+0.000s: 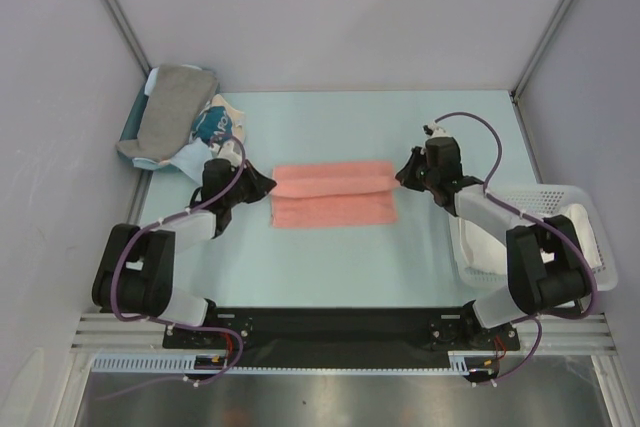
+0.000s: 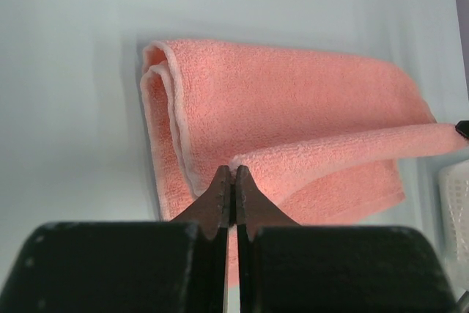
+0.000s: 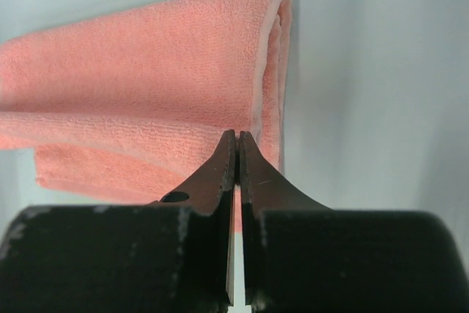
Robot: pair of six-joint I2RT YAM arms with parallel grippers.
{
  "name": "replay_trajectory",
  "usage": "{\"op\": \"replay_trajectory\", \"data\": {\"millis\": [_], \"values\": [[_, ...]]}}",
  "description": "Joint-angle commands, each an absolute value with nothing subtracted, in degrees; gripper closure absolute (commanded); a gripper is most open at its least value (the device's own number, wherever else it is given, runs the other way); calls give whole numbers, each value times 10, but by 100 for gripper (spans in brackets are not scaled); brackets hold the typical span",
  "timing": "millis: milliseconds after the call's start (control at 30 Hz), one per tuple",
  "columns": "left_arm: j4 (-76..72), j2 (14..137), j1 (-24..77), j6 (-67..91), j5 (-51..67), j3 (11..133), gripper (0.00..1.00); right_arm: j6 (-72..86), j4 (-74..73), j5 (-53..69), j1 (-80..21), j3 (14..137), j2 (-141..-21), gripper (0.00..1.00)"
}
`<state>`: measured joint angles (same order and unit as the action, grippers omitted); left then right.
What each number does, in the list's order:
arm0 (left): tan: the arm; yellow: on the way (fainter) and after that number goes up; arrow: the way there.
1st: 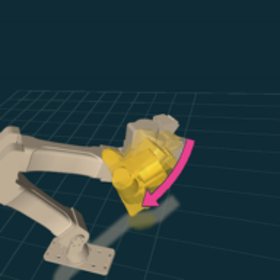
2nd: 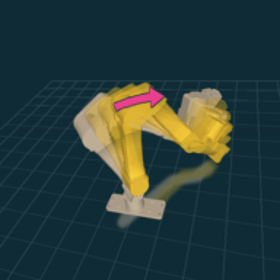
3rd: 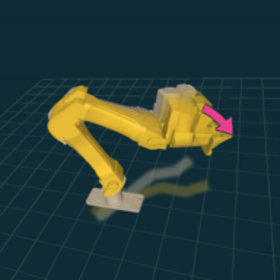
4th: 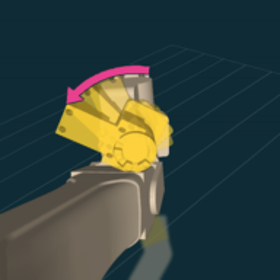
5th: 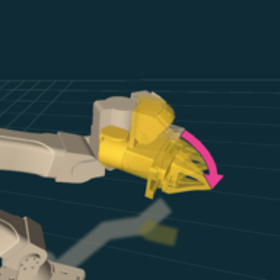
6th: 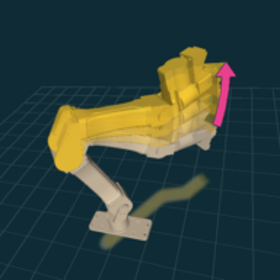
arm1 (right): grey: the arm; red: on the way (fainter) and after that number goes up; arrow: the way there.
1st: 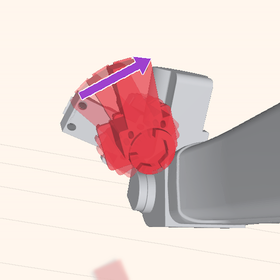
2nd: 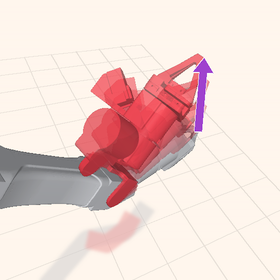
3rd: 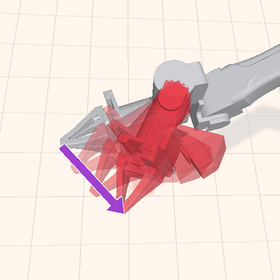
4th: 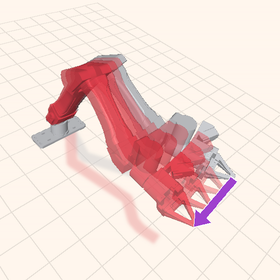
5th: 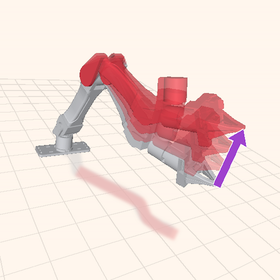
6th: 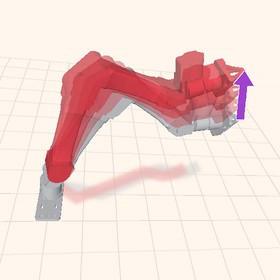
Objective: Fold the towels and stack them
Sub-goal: Fold the towel
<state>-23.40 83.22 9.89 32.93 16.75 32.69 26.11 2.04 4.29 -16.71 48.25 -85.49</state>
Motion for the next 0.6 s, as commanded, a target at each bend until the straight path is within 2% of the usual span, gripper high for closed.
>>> {"op": "replay_trajectory", "data": {"millis": [0,567], "values": [[-249,806,101,318,158,317,100,263,33,26,-168,470,-829,100],[-235,780,101,319,149,294,100,262,30,27,-175,439,-800,100]]}}
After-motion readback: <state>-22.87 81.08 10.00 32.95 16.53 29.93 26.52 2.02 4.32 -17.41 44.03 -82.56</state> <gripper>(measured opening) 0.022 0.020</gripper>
